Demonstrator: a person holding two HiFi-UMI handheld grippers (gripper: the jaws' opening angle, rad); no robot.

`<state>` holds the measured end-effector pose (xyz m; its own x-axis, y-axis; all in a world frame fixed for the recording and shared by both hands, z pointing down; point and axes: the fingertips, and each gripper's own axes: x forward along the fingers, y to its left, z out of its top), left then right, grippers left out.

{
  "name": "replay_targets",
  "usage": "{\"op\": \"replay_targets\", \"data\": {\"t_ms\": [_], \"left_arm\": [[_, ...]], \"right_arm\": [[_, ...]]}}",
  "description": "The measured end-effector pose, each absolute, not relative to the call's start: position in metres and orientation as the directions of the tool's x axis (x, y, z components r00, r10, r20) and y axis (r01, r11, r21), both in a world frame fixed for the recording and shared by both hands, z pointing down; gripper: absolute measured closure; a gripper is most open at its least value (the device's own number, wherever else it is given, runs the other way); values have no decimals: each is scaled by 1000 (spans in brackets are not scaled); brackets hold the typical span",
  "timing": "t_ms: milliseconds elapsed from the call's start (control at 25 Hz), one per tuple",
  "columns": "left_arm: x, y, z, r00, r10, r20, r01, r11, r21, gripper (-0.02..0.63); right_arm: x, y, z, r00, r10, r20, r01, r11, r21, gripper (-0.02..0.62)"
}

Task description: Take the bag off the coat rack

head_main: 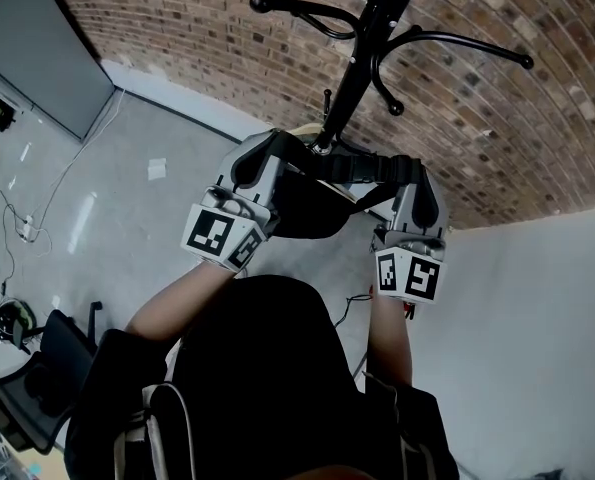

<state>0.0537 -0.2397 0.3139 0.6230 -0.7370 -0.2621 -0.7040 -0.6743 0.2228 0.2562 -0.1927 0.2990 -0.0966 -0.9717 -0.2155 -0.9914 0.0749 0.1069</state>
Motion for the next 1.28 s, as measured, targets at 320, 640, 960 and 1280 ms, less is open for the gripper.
{"op": "replay_targets", "data": {"t_ms": [320,640,960,1280], "left_arm": [[24,-231,326,582,-776,-244,-730,-631,264,584],[8,-209,331,596,-762,-254,-741,-644,191,584],[-10,-196,332,600,-752,-273,-716,-657,235,584],[-27,-175,351,623,-730,-281,-683,-683,261,584]], "right_arm": [[254,-173,311,-79,-977,-199,-995,64,82,575],[240,-152,320,-101,-976,-195,-995,103,-1,575],[221,-128,333,-102,-981,-163,-995,103,1,575],[209,-99,358,-43,-992,-115,-999,43,0,575]]}}
